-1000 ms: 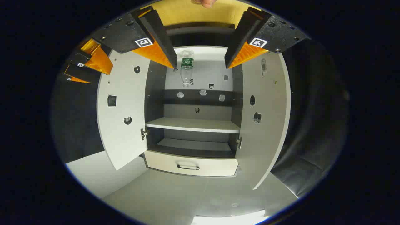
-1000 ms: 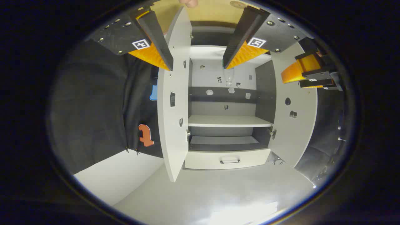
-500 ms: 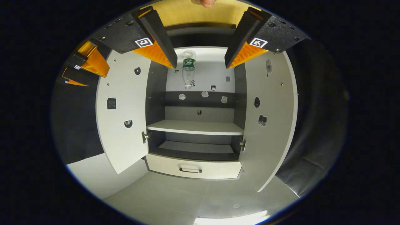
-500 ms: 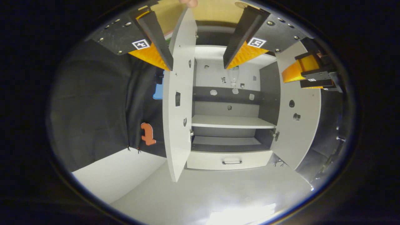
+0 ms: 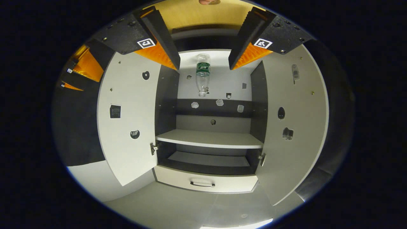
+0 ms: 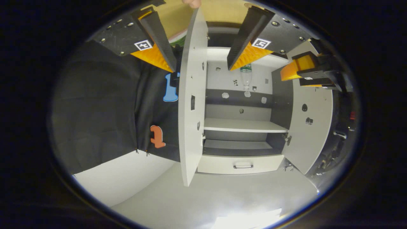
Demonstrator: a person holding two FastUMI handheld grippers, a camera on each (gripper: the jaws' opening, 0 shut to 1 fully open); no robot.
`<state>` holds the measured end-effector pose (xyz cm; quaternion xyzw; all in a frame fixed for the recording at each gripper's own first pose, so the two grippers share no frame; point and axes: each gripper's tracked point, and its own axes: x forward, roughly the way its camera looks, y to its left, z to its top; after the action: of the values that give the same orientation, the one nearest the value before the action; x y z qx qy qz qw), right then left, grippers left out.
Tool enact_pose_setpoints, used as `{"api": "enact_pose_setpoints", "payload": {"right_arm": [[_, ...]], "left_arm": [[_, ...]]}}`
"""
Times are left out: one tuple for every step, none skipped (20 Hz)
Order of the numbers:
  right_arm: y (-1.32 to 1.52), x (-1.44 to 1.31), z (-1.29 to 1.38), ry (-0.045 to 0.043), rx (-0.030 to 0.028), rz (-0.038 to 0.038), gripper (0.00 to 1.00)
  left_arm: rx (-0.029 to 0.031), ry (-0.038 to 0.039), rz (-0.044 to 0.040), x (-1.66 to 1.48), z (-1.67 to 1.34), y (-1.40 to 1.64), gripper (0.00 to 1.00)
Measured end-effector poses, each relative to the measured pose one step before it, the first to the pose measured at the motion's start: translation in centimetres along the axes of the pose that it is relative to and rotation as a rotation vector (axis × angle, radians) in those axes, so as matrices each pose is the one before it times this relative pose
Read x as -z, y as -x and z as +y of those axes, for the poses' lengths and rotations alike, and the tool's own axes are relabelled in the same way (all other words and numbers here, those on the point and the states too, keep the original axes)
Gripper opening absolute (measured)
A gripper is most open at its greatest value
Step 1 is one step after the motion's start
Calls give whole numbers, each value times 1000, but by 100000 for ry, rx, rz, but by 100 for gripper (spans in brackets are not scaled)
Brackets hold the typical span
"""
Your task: Grasp the bottle in the cabinet with the left hand and place it on the coaster, then close the right door with the right hand and the left door with the left hand.
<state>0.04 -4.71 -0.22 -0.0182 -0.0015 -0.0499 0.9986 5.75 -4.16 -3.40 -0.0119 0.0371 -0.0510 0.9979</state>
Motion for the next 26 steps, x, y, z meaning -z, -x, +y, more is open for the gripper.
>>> {"api": "enact_pose_setpoints", "payload": {"right_arm": [[61, 4, -527, 480, 1291, -314, 98], [85, -134, -675, 593, 1658, -414, 98], [118, -82, -735, 731, 1779, -432, 98], [22, -41, -701, 849, 2024, -174, 98], [-56, 109, -755, 850, 2002, -60, 98], [-57, 136, -722, 743, 2155, 124, 98], [40, 26, -876, 587, 2236, -155, 98], [-26, 46, -918, 617, 2709, -342, 98], [-31, 44, -730, 673, 2426, -294, 98], [38, -48, -790, 920, 2752, -373, 98], [-121, 111, -837, 975, 2906, -373, 98], [-83, 18, -708, 959, 2652, -81, 98], [-75, 83, -581, 748, 2228, -31, 98], [-130, 191, -456, 471, 1882, 253, 98], [-260, 159, -211, 199, 1485, 512, 98], [-61, 142, -145, -40, 1314, 599, 98], [-107, 180, -102, -259, 992, 489, 98], [-129, 60, 94, -166, 721, 343, 98], [-121, 103, -141, -10, 546, 538, 98], [9, 186, 163, 393, 255, 567, 98], [68, 299, 114, 505, 134, 352, 98], [91, 83, 107, 410, -28, 259, 98], [-112, 201, 152, 374, 64, 237, 98], [-152, 175, 96, 332, 176, 256, 98], [-229, 161, 112, 121, 95, 353, 98], [-71, 196, 50, -99, -78, 401, 98]], "left_arm": [[534, 796, 234, 202, -23, -952, 96], [397, 610, 316, 280, 69, -1191, 96], [4, -144, 523, 196, 136, -1280, 96], [54, -610, 419, 202, 158, -1401, 96], [-94, -616, -121, 34, 229, -1416, 96], [-116, -385, 50, 149, 122, -1496, 96], [-132, -250, 250, 154, 185, -1695, 96], [-83, -180, 793, 409, 158, -1453, 96], [-72, 88, 897, 345, 152, -1454, 96], [267, 344, 909, 304, -10, -1252, 97], [259, 459, 1233, 340, -60, -1484, 97], [3, 222, 1007, 398, 71, -1400, 97], [-75, -120, 845, 331, 99, -1341, 96], [-473, -477, 1057, 389, 96, -1269, 97], [-106, -809, 828, 261, -2, -1250, 97], [-62, -869, 831, 221, 59, -1143, 97], [-166, -495, 363, 76, -13, -982, 97], [-222, -278, 385, 52, 54, -1073, 97], [-350, -336, 534, 98, 65, -990, 97], [-410, -354, 651, 124, 81, -864, 97], [-811, -265, 813, 245, 151, -620, 97], [-505, 160, 782, 161, 115, -910, 96], [-295, 24, 843, 246, 35, -837, 96], [-678, -492, 1186, 403, 184, -505, 96], [-63, -465, 1040, 289, 58, -515, 95], [-260, 105, 954, 133, -75, -188, 90]]}}
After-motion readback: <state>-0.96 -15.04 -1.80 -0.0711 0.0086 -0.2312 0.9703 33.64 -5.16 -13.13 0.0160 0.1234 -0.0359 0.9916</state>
